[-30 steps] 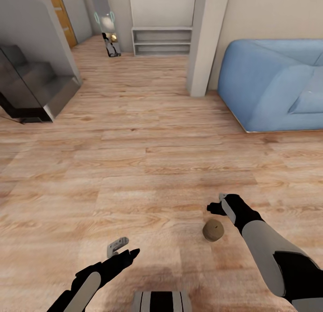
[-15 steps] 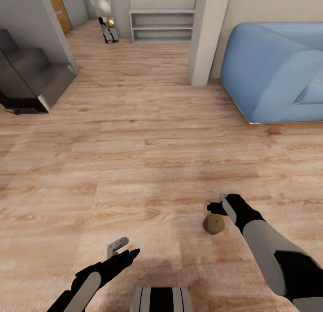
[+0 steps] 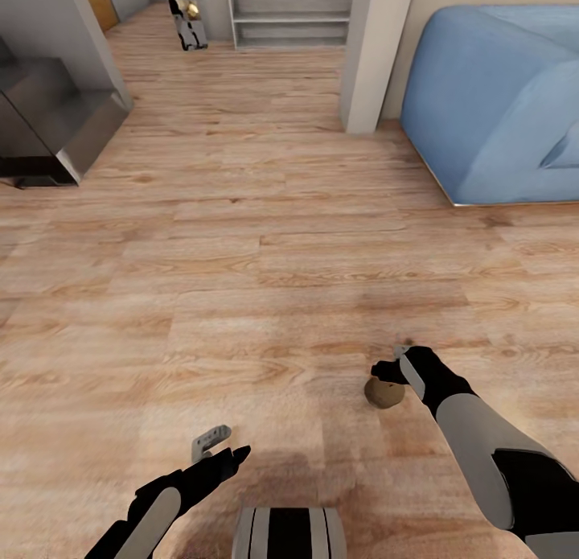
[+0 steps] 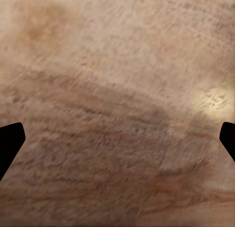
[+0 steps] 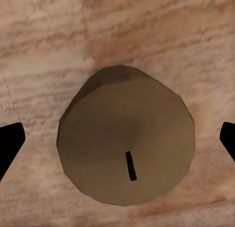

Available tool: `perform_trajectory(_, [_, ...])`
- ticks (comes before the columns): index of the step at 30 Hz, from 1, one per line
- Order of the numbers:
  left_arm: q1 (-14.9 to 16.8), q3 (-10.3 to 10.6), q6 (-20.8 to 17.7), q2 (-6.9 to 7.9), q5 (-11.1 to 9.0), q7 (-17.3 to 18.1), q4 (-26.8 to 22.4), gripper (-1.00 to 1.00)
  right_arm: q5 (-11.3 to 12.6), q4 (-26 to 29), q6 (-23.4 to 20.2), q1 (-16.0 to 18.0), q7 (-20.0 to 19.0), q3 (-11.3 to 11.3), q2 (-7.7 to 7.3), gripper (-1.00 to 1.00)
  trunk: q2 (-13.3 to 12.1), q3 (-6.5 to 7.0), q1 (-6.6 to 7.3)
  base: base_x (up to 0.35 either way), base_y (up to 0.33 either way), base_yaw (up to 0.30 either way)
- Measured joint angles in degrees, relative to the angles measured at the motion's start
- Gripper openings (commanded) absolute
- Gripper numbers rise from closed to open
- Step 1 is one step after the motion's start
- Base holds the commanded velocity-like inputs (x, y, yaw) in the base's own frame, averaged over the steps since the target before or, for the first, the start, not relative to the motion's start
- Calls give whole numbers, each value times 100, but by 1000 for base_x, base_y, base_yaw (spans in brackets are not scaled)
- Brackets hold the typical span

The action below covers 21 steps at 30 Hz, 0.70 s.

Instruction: Place each of the two pumpkins and all three candles from the living room inside a cabinet in the living room (use any cabinet), then make sure every cabinet is closed, and position the cauldron so it is next to a table in the living room.

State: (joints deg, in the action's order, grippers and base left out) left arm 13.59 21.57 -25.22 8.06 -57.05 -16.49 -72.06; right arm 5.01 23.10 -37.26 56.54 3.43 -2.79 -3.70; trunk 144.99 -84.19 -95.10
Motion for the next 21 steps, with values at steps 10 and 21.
perform_trajectory(10, [0,0,5,5,-8,0,1,100,0,7,45,3,-1,0,-8,100,7,-111,-13,0,0,0])
perform_trajectory(21, [0,0,0,6,-9,0,3,100,0,13,49,6,-3,0,-25,100,22,-354,-41,0,0,0])
